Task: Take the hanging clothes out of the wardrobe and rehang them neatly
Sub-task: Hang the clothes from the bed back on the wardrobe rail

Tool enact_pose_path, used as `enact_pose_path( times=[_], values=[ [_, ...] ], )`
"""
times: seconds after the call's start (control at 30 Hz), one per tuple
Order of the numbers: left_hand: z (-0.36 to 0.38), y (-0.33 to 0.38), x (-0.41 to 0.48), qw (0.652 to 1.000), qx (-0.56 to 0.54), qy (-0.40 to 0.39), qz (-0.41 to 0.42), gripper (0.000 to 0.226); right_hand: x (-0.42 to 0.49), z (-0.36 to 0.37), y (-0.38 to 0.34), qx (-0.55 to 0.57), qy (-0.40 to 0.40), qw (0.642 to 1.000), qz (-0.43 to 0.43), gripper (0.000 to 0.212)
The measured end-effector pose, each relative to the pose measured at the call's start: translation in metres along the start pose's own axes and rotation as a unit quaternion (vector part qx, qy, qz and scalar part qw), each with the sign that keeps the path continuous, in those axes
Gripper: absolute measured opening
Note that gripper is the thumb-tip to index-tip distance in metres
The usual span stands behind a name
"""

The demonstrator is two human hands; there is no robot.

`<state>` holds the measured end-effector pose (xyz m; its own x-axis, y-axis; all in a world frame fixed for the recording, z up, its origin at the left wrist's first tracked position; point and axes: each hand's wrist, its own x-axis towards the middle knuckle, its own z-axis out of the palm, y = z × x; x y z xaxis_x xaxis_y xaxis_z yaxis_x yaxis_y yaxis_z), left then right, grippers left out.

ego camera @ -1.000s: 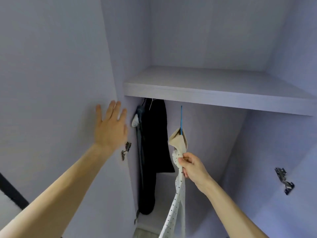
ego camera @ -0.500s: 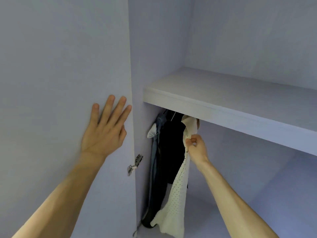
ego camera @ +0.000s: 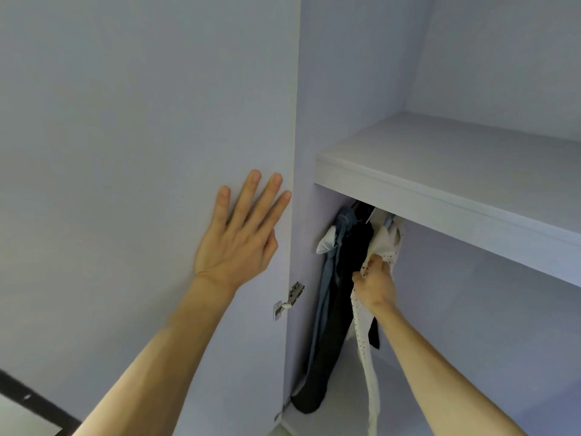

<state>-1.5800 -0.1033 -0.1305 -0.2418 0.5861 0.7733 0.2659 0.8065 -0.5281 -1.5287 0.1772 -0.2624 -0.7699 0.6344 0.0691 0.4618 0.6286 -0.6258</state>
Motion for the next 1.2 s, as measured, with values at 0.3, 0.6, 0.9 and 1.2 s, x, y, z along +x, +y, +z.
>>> enact_pose_path(
  times=[0.3,0.6,0.9,1.2],
  values=[
    [0.002,-0.003,-0.001,1.0,0.014,-0.019,-0.001,0.064,0.013,0.032,-0.022,0.044,-0.071,0.997,0.001,0.074],
    [-0.014,0.006,-0.032,0.994,-0.045,-0.099,0.012,0.072,-0.048,0.034,-0.001,0.072,-0.084,0.992,-0.056,0.075],
    [-0.078,0.05,-0.265,0.865,-0.204,-0.447,-0.1,0.095,-0.208,0.055,0.009,0.025,-0.221,0.955,-0.194,0.049],
    [-0.219,0.014,-0.454,0.563,-0.164,-0.689,-0.426,0.057,-0.352,0.14,-0.014,-0.021,-0.426,0.828,-0.363,0.031]
  ],
)
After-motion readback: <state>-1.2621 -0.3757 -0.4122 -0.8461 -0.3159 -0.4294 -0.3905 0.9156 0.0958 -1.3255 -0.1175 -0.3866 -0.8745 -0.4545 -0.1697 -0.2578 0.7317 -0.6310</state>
